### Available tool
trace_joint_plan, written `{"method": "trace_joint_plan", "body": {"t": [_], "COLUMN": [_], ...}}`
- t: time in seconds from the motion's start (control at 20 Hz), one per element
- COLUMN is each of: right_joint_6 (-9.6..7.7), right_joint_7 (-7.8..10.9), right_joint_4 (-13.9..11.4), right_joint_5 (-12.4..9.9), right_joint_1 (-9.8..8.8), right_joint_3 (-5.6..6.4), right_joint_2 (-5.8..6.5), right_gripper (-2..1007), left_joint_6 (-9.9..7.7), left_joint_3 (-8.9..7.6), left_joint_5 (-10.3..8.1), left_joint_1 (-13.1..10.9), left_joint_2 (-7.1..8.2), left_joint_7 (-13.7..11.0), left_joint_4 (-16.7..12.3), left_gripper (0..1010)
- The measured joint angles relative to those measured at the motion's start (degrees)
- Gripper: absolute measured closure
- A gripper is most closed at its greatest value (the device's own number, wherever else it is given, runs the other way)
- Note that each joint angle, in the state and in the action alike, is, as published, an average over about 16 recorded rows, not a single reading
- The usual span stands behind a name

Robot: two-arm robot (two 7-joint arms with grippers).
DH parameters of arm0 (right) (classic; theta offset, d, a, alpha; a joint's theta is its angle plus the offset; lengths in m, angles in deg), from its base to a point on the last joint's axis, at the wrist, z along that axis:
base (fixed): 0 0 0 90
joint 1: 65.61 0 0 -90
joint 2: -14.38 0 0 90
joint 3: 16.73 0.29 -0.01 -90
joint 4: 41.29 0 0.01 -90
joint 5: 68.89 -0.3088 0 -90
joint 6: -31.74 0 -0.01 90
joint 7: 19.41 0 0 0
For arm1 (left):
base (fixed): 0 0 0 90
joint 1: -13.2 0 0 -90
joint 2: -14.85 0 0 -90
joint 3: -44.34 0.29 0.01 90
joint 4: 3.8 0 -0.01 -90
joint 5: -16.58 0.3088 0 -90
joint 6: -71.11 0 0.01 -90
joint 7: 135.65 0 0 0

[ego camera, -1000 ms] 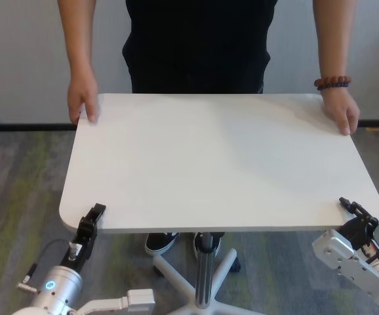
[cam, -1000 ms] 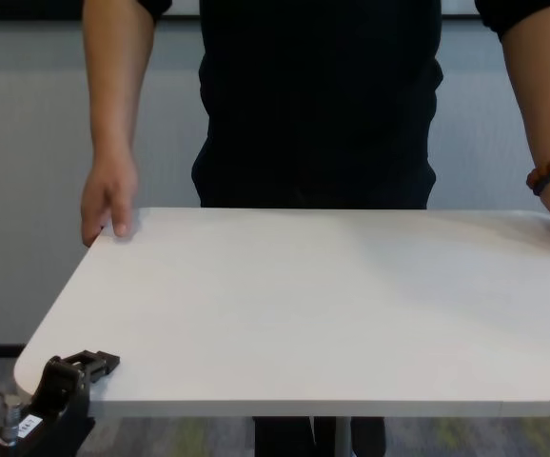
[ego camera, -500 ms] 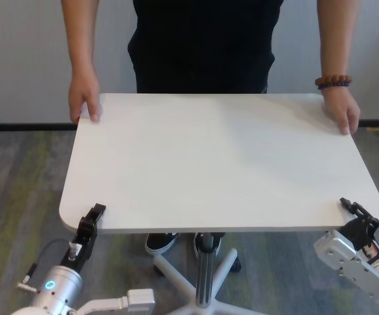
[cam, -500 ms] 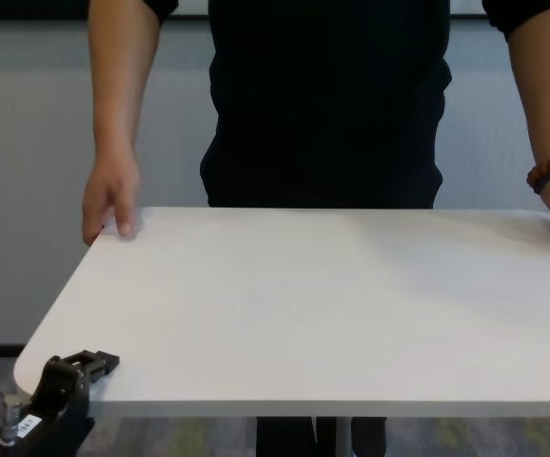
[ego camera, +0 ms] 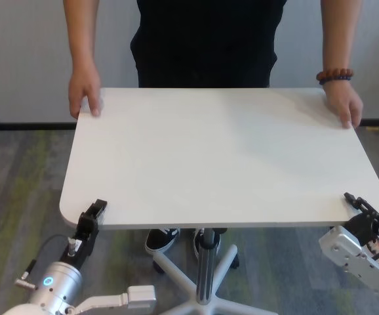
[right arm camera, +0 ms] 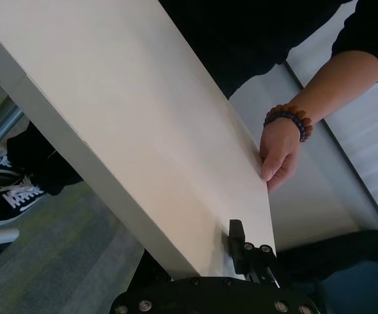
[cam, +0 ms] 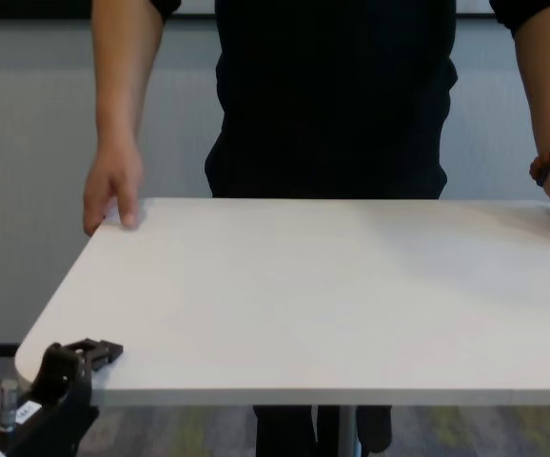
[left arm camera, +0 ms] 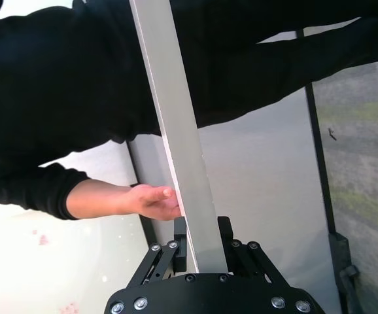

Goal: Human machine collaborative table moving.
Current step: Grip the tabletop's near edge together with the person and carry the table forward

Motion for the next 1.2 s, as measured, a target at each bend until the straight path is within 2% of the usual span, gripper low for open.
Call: {"method": "trace_joint_plan", "body": {"t": [0.35, 0.6, 0.85, 1.2], "right_joint_6": [0.34, 0.92, 1.83, 3.49], "right_joint_7": [0.8, 1.33, 1.94, 2.7], "right_joint_4": [-0.24, 0.57, 2.51, 6.55], "right_joint_5": [0.45, 0.83, 1.25, 2.05], "right_joint_1": [0.38, 1.19, 2.69, 5.51], "right_joint_3": [0.88, 1.34, 1.59, 1.55], "right_joint_2": [-0.14, -0.47, -1.12, -2.37], "right_gripper": [608, 608, 608, 608], "left_joint_6": [0.17, 0.24, 0.54, 1.28], "left_joint_3": [-0.95, -1.5, -1.93, -2.19], "left_joint_5": [0.64, 1.18, 1.74, 2.77], "left_joint_1": [-0.14, 0.25, 1.18, 3.14], "left_joint_2": [-0.1, -0.72, -1.91, -4.27], "left_joint_7": [-0.8, -1.34, -1.74, -1.89], "left_joint_4": [-1.3, -1.23, -0.14, 2.79], "left_gripper": [721, 721, 721, 721]}}
